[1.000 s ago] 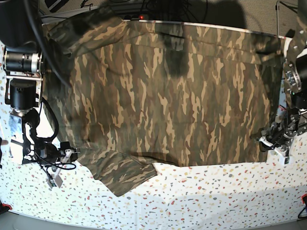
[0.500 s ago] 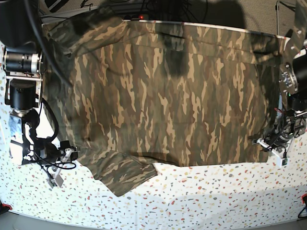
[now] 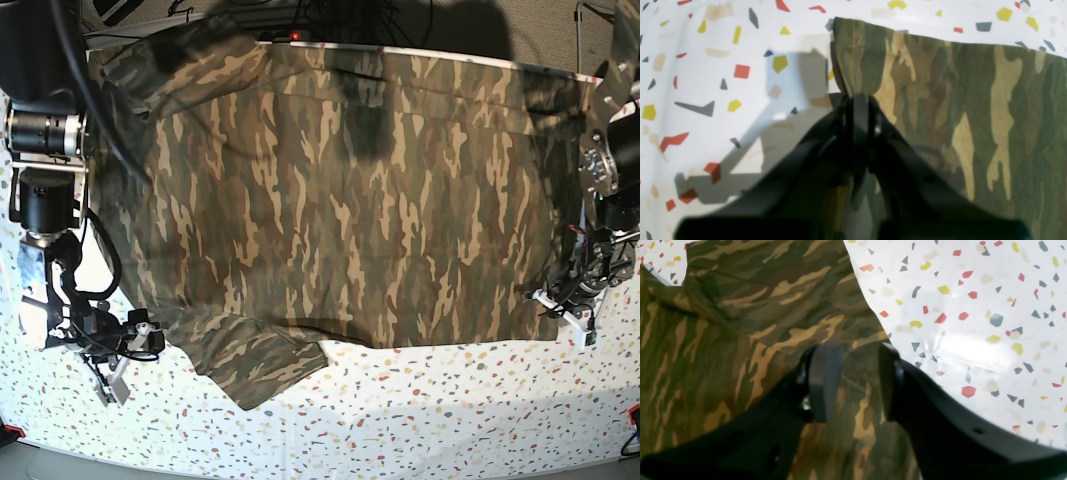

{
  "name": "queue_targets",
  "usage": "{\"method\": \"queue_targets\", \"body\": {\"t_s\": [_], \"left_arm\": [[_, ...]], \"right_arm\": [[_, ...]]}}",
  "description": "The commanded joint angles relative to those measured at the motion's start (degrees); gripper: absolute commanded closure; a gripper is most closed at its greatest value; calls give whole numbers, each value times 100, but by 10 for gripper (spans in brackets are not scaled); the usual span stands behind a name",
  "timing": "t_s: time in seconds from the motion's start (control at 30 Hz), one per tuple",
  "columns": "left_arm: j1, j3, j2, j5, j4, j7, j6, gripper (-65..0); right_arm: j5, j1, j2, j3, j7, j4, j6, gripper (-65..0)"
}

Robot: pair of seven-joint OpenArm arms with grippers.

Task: Fold the T-shirt properly
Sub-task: 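Release the shoulder edge and move both grippers to the hem corners, then grasp the hem corners with both grippers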

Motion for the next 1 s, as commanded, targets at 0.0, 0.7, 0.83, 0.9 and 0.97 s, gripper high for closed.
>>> {"method": "queue_targets", "body": {"t_s": [0.0,0.7,0.83,0.9,0.97], "left_arm": [[-127,2,20,2,35,72,-57,0],[160,2,164,-20,35,-251,-52,0],[157,2,162,-22,35,-254,-52,0],[160,2,160,-22,35,-251,-52,0],[160,2,160,-20,35,-249,-52,0]], "right_arm": [[9,229,70,-11,192,94,26,-283],[-1784,1530,-186,-1652,1469,-2780,-710,-345],[-1779,1552,-186,-1652,1478,-3209,-708,-345],[-1751,1552,-186,-1652,1493,-3346,-710,-345],[-1707,1554,-186,-1652,1497,-3407,-710,-345]]}}
